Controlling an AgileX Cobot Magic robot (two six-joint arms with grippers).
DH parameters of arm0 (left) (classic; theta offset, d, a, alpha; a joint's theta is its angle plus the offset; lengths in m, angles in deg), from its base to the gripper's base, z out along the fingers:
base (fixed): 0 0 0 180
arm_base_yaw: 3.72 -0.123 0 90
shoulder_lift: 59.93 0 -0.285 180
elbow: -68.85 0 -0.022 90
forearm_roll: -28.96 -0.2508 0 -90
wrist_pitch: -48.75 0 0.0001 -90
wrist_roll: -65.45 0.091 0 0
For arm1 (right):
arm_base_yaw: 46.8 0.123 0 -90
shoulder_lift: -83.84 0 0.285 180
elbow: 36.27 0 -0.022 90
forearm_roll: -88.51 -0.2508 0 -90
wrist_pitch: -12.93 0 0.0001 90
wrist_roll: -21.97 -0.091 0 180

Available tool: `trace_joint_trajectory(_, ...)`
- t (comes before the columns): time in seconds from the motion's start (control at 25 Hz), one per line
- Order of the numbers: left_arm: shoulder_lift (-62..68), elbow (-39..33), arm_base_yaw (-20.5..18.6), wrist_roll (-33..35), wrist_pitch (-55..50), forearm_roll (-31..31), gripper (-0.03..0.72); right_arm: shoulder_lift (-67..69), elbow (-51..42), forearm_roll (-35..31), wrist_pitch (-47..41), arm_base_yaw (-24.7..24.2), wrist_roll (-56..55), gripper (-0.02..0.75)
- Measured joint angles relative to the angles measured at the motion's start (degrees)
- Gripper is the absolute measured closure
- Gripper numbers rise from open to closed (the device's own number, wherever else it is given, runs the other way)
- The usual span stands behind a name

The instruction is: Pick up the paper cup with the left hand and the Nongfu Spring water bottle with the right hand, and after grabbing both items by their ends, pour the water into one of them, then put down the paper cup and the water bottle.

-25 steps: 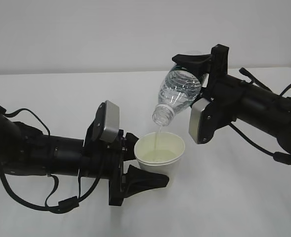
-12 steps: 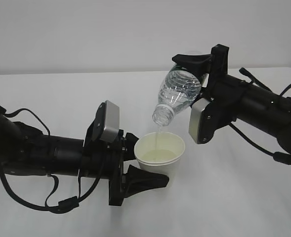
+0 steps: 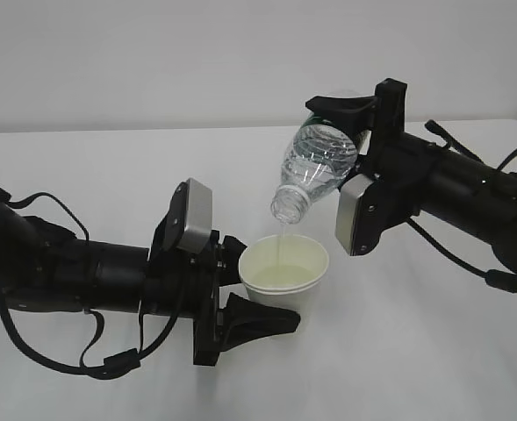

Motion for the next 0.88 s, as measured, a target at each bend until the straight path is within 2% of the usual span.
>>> trace_joint_trajectory(0.88, 0.0, 0.0, 0.0, 0.0, -0.1, 0.0, 0.214, 0.0, 0.0, -0.1, 0.8, 0.0, 0.0, 0.282)
